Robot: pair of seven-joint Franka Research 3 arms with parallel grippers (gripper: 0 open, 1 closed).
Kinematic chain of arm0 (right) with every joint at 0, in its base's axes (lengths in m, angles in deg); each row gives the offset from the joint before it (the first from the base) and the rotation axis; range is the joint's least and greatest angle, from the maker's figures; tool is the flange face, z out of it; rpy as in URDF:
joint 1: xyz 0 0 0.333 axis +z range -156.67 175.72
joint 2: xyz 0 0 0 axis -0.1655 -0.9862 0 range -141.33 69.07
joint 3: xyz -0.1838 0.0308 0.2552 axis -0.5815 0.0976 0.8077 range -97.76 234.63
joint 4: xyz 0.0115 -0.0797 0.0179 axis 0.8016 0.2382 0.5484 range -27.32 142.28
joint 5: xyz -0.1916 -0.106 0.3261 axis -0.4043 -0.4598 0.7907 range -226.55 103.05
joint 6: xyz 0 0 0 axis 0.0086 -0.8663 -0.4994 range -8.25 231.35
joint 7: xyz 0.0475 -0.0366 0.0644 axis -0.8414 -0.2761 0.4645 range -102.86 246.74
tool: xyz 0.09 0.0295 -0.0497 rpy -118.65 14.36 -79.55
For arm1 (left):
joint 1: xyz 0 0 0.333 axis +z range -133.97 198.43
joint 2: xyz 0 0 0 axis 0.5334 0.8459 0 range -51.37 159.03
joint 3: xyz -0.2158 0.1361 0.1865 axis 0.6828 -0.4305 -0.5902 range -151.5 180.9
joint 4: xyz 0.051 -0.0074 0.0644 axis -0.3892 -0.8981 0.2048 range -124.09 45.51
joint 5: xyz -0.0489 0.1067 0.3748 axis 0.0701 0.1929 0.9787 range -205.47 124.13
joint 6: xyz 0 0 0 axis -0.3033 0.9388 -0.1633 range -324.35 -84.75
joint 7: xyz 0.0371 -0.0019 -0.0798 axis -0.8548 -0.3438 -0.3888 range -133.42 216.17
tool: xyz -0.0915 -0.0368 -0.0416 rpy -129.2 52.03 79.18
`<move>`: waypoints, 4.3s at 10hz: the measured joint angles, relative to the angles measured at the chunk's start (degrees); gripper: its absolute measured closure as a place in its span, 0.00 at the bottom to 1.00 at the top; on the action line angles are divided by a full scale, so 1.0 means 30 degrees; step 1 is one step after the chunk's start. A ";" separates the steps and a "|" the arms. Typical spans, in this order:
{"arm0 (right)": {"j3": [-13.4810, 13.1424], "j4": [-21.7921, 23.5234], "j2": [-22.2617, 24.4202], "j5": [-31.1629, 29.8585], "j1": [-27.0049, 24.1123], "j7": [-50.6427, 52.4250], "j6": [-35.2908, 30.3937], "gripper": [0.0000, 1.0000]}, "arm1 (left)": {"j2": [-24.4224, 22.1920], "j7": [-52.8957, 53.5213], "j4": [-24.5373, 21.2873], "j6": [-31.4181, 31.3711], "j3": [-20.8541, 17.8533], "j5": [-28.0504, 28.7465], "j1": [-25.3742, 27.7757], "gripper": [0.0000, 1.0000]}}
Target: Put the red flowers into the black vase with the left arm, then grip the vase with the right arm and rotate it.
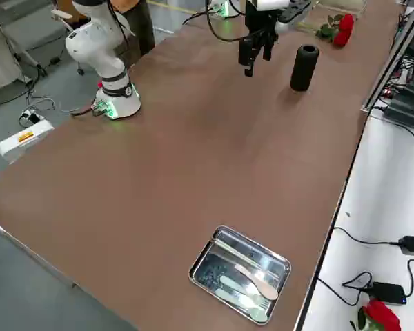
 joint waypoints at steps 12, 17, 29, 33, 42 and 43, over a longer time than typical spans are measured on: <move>0.0017 0.0003 -0.0004 0.0001 0.0000 0.0000 0.0322 0.00 | 0.2052 -0.0023 -0.2742 -0.3859 0.0016 0.0035 0.1476 0.00; -0.0025 -0.0006 -0.0003 0.0000 -0.0087 -0.0003 0.0575 0.00 | 0.2228 -0.0036 -0.9206 -1.1941 -0.0011 0.0036 0.2358 0.00; -0.0070 -0.0004 -0.0003 0.0001 -0.0614 -0.0037 0.0088 0.00 | 0.5131 -0.0060 -1.6335 -2.4244 0.0015 0.0036 0.3061 0.00; -0.0077 -0.0004 -0.0003 0.0001 -0.0620 -0.0036 -0.0031 0.00 | 0.5179 -0.0061 -1.6228 -2.4386 0.0214 0.0036 0.2995 0.00; -0.0102 -0.0005 -0.0003 0.0001 -0.0654 -0.0034 -0.0051 0.00 | 0.6835 -0.0070 -1.6010 -2.6394 0.0239 0.0037 0.2944 0.37; -0.0103 -0.0005 -0.0003 0.0001 -0.0655 -0.0034 -0.0051 0.00 | 0.6810 -0.0071 -1.5993 -2.6395 0.0212 0.0037 0.2948 0.44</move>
